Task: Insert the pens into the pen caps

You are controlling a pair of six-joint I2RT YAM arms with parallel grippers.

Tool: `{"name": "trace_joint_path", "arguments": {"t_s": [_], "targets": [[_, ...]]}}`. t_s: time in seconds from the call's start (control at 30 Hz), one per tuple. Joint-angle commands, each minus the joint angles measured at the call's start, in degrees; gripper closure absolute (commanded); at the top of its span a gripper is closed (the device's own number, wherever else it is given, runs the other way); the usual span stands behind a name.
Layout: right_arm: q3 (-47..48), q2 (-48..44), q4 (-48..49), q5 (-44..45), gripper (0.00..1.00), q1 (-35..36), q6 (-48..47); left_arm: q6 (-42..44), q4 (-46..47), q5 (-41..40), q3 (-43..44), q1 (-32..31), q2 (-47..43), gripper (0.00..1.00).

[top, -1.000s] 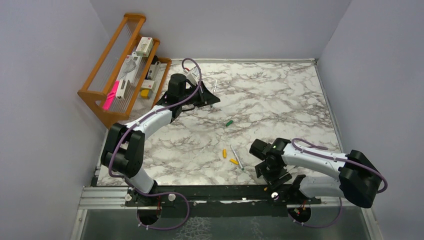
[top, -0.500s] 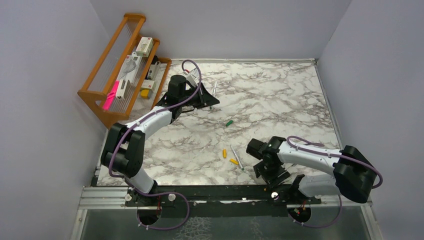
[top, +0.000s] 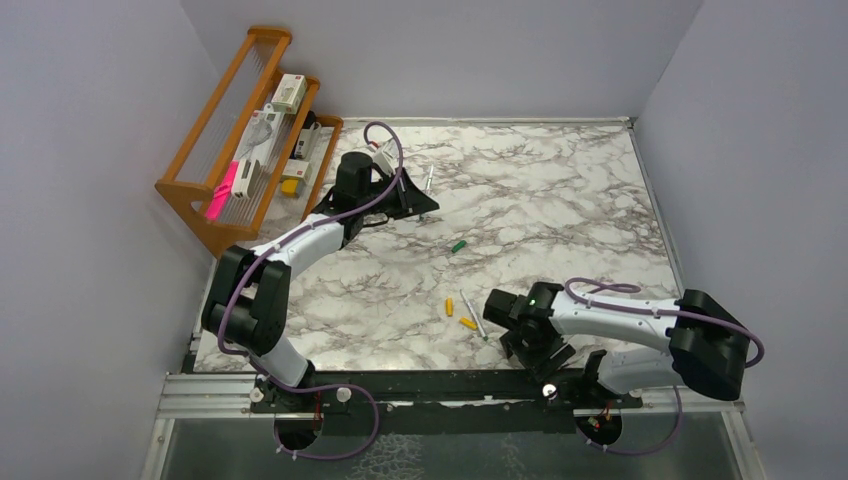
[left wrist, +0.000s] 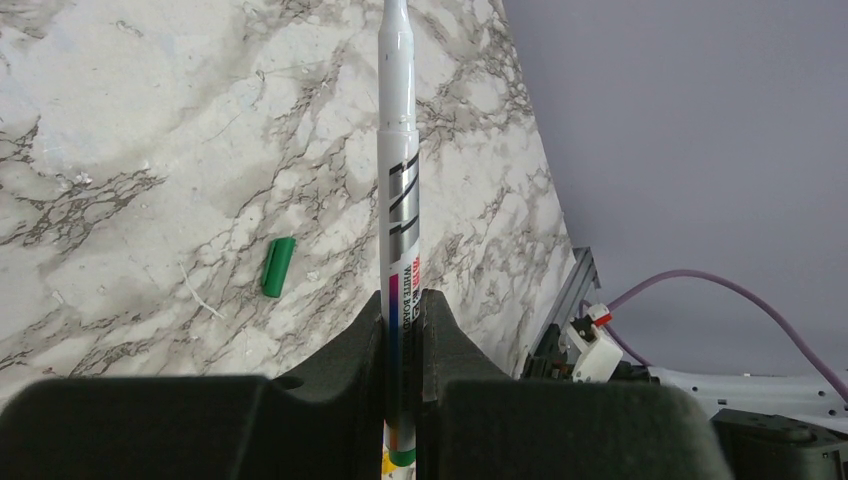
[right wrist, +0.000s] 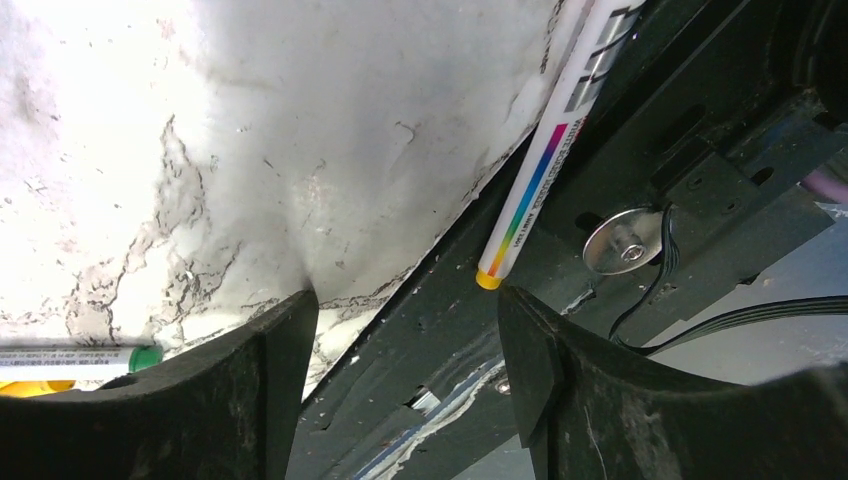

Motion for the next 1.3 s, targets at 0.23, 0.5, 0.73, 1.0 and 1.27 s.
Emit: {"name": "trace_joint_path", "arguments": {"t_s": [0.23,0.5,0.73,1.0,1.27], "targets": [[-6.2,-0.1,3.1,6.9,0.31,2.4,6.8,-0.6,1.9,2.4,-0.3,0.4,-1.4,1.0],[-5.5,1.3,2.8,10.2,0.31,2.4,7.0,-0.7,1.9,2.6,-0.9,0.4,-1.6,1.0],[-6.0,-1.2,5.6,13.3,0.36,2.4,7.0,-0.9,2.0,2.9,-0.3,0.3,-0.8,1.0],[-5.6,-0.3,6.3,15.4,0.41,2.4,7.5,-0.9,2.0,3.0,0.2,0.3,0.1,1.0],[-1.1,1.1,4.1,19.6,0.42,2.4,6.2,-0.9,2.1,3.1,0.4,0.3,0.8,1.0]]}}
